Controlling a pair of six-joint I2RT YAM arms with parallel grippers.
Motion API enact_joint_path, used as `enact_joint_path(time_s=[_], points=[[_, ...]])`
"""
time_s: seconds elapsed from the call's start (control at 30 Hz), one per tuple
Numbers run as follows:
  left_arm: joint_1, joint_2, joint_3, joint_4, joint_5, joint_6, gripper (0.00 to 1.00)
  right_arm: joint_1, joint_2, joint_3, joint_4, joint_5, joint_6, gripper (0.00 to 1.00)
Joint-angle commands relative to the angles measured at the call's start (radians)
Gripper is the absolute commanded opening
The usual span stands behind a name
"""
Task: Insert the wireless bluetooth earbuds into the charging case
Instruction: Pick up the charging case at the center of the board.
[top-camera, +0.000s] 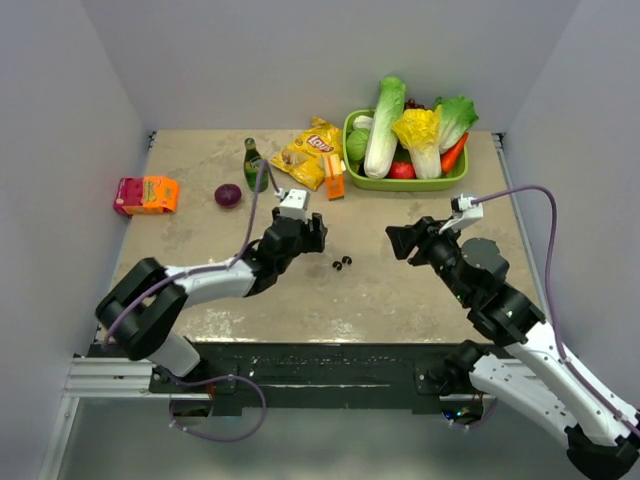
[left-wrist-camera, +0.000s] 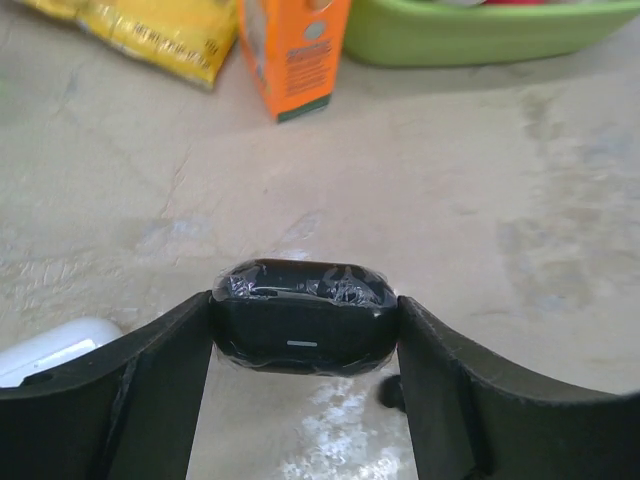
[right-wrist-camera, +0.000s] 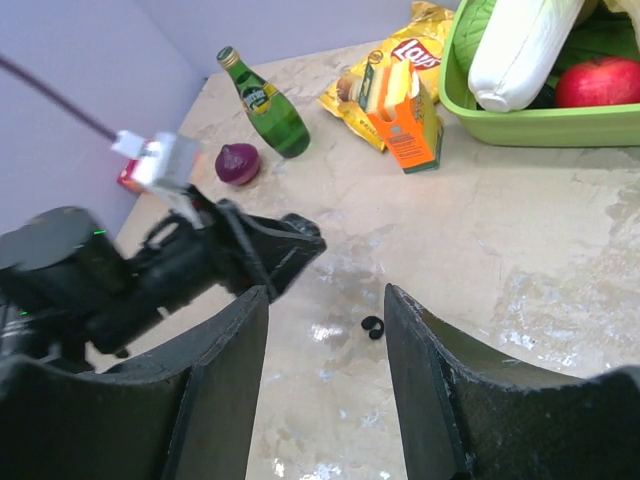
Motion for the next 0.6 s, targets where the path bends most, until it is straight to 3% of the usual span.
enact_joint_path(time_s=[0.0, 0.03, 0.13, 0.17, 0.27, 0.57], points=[[0.002, -0.225, -0.198, 0.469, 0.206, 0.074, 0.0, 0.001, 0.02, -0.016, 0.035, -0.058, 0.006, 0.54], [0.001, -0.256, -0.286, 0.537, 0.252, 0.08, 0.0, 0.003, 0.025, -0.018, 0.038, -0.091, -0.003, 0.54], [-0.002, -0.31, -0.478, 0.903, 0.579, 0.124, 0.0, 0.002, 0.053, -0.025, 0.041, -0.173, -0.021, 0.54], [-0.004, -0.304, -0.529, 1.149, 0.635, 0.137, 0.0, 0.001, 0.059, -0.025, 0.04, -0.23, -0.029, 0.54], [-0.008, -0.208, -0.672, 1.537, 0.732, 0.148, 0.0, 0.002, 0.086, -0.008, 0.037, -0.384, -0.063, 0.56], [-0.025, -0.256, -0.695, 1.53, 0.857, 0.187, 0.0, 0.005, 0.184, 0.05, -0.083, -0.54, -0.116, 0.69]])
